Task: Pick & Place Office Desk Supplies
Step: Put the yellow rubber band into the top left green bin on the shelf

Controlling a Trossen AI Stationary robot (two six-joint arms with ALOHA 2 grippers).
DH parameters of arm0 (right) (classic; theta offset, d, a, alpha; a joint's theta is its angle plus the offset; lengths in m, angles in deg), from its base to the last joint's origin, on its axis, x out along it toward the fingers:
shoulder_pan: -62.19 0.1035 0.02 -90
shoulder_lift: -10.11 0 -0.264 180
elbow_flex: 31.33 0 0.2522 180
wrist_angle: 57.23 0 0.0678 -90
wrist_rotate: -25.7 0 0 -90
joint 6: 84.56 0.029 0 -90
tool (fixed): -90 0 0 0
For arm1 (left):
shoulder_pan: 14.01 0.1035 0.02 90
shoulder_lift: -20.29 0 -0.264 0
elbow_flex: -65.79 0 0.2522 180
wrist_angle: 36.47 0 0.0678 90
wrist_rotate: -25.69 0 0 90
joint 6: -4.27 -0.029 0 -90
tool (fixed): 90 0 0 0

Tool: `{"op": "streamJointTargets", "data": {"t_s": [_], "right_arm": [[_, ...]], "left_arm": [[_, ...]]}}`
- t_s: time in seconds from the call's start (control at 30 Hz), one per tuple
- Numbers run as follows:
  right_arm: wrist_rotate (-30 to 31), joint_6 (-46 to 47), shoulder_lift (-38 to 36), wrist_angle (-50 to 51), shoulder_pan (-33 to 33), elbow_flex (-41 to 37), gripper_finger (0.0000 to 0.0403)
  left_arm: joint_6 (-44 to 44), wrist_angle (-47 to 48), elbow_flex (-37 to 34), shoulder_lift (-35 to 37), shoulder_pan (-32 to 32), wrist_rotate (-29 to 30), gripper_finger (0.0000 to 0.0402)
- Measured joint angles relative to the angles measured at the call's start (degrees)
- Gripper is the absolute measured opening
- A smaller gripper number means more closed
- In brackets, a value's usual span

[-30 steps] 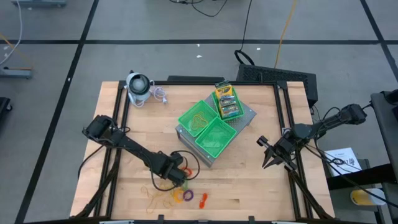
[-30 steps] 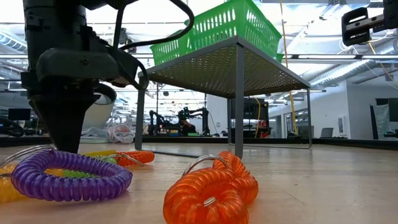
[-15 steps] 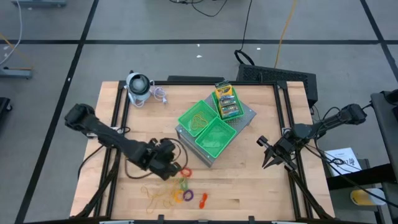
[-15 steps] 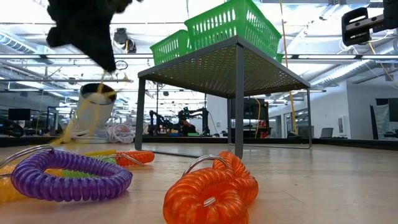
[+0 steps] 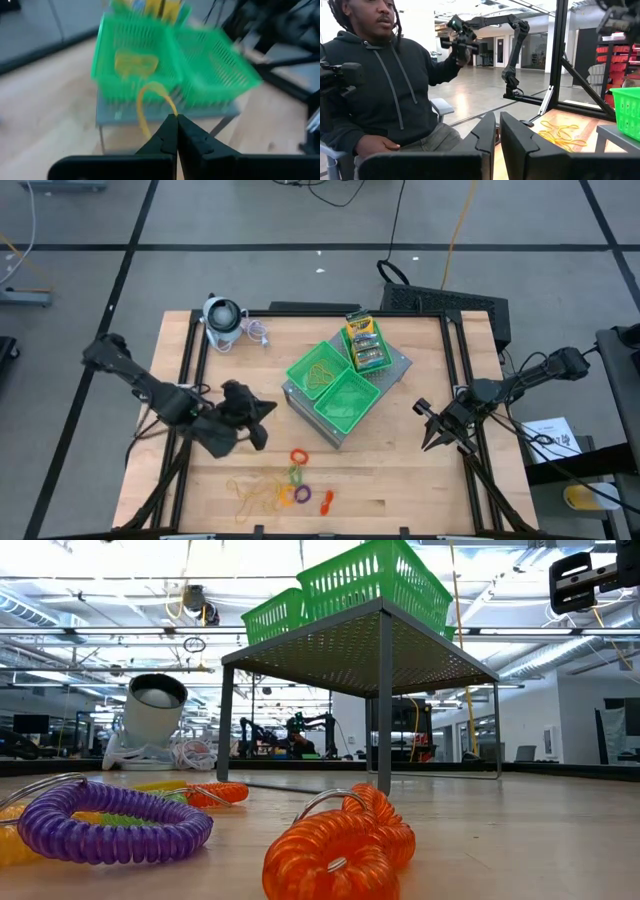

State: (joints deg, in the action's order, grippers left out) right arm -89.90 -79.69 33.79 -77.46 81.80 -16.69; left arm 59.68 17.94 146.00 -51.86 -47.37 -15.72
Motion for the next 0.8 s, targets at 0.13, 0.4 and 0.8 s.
{"op": "streamJointTargets", "data": {"t_s": [0.13, 0.4, 0.8], "right_arm": [[0.0, 0.0, 0.0, 0.0, 0.0, 0.0, 0.0020], [0.0, 0.0, 0.0, 0.0, 0.0, 0.0, 0.0020], [0.0, 0.0, 0.0, 0.0, 0.0, 0.0, 0.0020]], "left_arm": [[-11.1, -8.3, 0.0, 1.8, 0.6, 2.6, 0.0002], [-35.5, -29.2, 0.0, 2.1, 6.6, -0.1, 0.0003], [-39.6, -32.9, 0.1, -0.5, 21.1, -12.4, 0.0003]]}}
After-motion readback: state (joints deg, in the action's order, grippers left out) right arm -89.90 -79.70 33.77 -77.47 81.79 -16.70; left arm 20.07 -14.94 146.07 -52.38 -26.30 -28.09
